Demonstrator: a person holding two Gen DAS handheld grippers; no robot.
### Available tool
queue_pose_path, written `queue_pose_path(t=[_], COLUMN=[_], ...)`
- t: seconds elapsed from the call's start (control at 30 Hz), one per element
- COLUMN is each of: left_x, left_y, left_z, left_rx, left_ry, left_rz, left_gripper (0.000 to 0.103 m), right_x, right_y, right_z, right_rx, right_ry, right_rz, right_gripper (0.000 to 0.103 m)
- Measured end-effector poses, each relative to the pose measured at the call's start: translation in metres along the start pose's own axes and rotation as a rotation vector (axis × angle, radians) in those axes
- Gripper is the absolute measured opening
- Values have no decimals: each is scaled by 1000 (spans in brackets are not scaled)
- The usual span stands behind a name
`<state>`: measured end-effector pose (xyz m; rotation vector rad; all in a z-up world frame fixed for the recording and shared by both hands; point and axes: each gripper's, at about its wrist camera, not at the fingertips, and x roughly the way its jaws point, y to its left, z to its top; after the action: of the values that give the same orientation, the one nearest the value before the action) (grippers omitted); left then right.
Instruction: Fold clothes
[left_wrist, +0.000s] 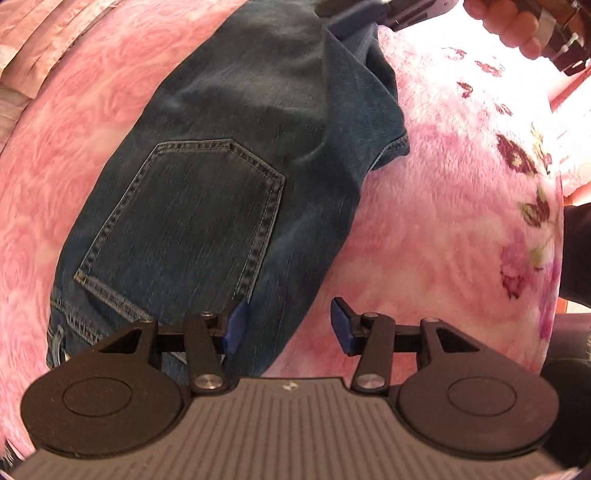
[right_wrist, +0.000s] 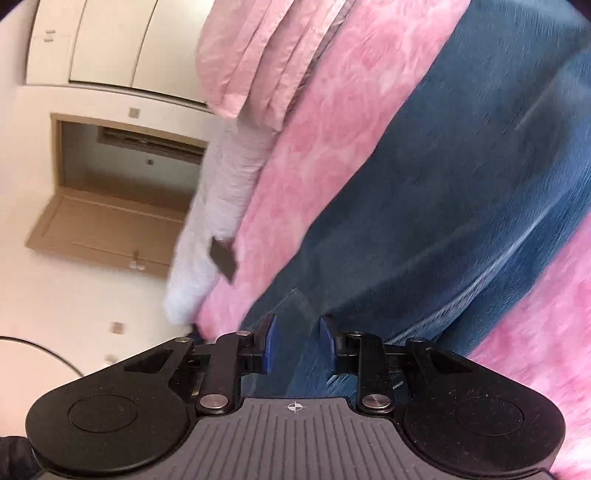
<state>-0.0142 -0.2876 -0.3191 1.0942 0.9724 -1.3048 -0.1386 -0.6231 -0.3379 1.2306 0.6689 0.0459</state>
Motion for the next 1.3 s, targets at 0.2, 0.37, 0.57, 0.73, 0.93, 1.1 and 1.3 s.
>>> queue_pose_path(t=[0.2,0.37,0.57,0.73,0.93,1.1,1.3], left_x=[-6,-4,-5,-5,-11,-16,-22], left_y=[-1,0,5,7,12,16,19], left_z=[-3,-10,-19,-26,-33,-40,-46], left_rx=[-19,-9,-9,-16,-53,-85,-113], left_ry=[-42,-51,-53,-55,-64,-71,-80], left_rz=[-18,-23,-35,-40,-41,-42,-37], left_gripper=[45,45,45,45,45,44,44], right_x=[3,8,31,17,-10,-26,-7], right_y=[2,4,-8,-43,-26,17,-1], right_z=[-20,-42,-50,-81,-77,-64,-37], right_rx=[20,48,113,283,220,-9,-93], right_ry=[21,51,101,139,125,-3,-49], right_rz=[-14,-12,-80,-129,-189,-165,-239], right_gripper=[30,74,22,16,16,16,16])
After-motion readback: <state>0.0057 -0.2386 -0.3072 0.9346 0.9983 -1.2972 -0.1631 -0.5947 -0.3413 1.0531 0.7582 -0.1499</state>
